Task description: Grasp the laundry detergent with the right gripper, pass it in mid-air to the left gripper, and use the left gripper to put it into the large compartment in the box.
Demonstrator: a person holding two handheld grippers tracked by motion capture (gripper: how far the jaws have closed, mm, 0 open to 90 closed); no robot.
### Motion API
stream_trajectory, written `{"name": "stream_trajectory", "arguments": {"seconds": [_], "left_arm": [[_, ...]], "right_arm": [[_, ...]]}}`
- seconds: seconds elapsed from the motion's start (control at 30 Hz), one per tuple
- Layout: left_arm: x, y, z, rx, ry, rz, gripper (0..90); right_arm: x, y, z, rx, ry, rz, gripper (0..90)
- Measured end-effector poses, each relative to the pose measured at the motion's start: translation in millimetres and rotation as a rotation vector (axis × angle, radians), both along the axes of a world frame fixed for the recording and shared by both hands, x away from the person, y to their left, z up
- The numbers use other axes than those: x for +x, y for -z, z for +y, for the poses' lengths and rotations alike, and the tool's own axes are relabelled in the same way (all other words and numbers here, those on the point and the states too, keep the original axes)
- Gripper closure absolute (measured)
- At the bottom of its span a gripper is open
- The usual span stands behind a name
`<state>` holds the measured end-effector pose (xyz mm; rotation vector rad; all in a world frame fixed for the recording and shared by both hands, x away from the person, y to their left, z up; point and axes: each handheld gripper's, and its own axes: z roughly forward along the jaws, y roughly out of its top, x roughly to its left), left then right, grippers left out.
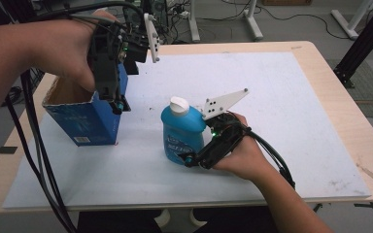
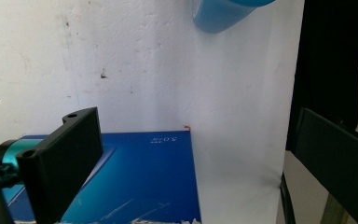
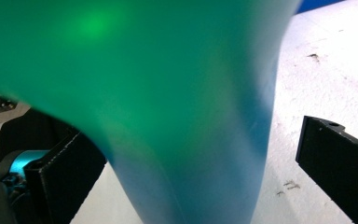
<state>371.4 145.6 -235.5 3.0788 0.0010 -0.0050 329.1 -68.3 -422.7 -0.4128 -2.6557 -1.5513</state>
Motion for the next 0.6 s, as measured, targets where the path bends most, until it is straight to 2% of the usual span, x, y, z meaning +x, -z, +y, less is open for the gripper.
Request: {"name": "stream_trajectory", "arguments": {"seconds": [0.13,0.27,0.4,0.47,0.6], "left_arm": [[-0.8,-0.2,-0.3,-0.005,-0.002,-0.001,1.8],[-1.0,-0.4,0.6,-0.004,-0.005,-0.003,1.8],[-1.2,-0.2,0.6,-0.005,-0.007,-0.002,1.8],[-1.3,-0.3,0.3,-0.004,-0.006,-0.002,1.8],[-0.9,-0.3,-0.1,-0.003,-0.004,-0.002,1.8]], "right_arm": [[-1.6,1.1,1.2,0.024,0.0,-0.015,3.5],[-2.8,1.3,1.5,0.027,0.003,-0.036,4.8],[-3.6,2.1,1.5,0.049,0.011,-0.035,7.9],[-3.3,3.0,1.1,0.072,0.004,-0.035,14.1],[-4.2,3.5,1.2,0.101,0.017,-0.039,14.3]]}}
